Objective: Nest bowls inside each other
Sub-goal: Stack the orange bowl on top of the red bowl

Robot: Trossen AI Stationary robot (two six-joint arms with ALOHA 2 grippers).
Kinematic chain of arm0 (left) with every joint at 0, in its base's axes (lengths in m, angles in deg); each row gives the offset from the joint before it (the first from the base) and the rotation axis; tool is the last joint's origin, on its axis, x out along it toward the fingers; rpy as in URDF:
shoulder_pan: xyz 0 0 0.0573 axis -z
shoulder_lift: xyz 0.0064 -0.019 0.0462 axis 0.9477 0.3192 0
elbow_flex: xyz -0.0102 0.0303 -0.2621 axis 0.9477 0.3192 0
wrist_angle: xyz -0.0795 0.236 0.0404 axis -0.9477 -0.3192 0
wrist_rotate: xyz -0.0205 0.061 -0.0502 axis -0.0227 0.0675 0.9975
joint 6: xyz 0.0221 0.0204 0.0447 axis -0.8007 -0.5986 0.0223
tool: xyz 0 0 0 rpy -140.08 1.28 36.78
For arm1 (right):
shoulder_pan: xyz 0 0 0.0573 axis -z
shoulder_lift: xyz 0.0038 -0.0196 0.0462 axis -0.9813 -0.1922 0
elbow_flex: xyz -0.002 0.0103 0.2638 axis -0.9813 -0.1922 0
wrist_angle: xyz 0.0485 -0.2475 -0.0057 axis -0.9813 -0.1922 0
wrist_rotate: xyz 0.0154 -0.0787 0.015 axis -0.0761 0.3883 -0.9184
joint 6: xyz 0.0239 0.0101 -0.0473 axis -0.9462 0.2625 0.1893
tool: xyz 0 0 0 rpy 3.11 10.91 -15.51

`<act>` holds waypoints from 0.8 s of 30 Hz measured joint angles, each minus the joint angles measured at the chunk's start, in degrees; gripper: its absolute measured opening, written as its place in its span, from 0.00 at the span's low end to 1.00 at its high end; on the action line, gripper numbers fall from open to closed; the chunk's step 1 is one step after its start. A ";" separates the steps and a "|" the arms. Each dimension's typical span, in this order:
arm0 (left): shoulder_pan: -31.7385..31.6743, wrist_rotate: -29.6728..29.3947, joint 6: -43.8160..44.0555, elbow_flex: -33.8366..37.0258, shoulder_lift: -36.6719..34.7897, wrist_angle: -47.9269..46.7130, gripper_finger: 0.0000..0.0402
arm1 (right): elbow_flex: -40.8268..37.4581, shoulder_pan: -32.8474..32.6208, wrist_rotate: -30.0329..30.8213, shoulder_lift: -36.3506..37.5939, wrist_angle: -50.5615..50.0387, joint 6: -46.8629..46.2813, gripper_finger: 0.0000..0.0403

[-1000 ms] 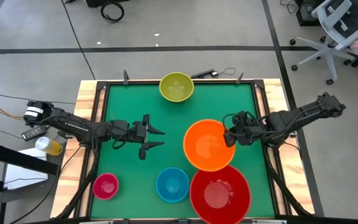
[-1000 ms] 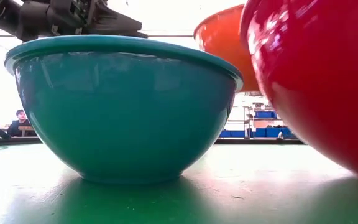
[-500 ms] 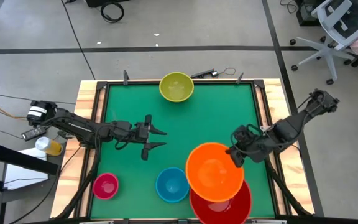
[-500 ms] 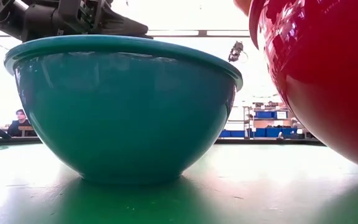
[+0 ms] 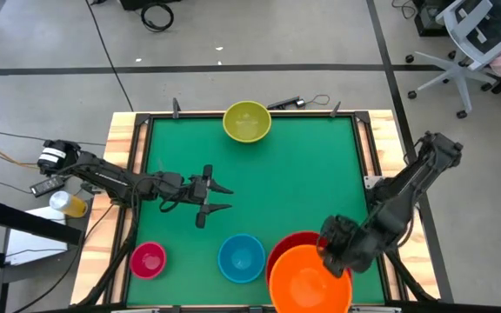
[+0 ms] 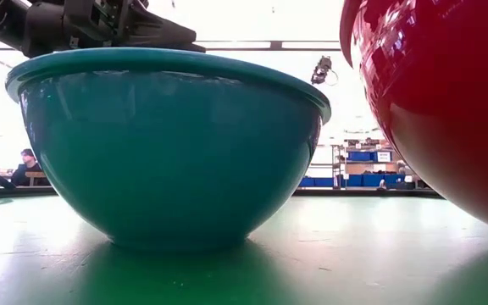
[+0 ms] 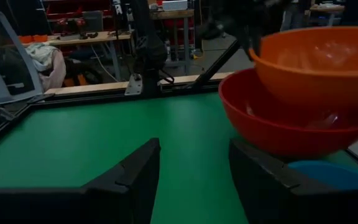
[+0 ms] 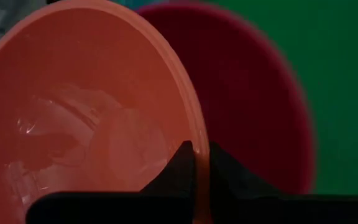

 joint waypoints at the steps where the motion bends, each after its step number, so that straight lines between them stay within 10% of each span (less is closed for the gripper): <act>1: 0.00 0.00 0.00 0.00 0.00 -0.06 0.48 | 0.00 -0.30 0.02 -1.34 1.11 0.34 0.06; 24: -0.50 -1.57 0.00 -0.02 -0.02 -0.78 0.48 | 0.06 -1.04 1.17 -7.51 -21.35 -4.72 0.07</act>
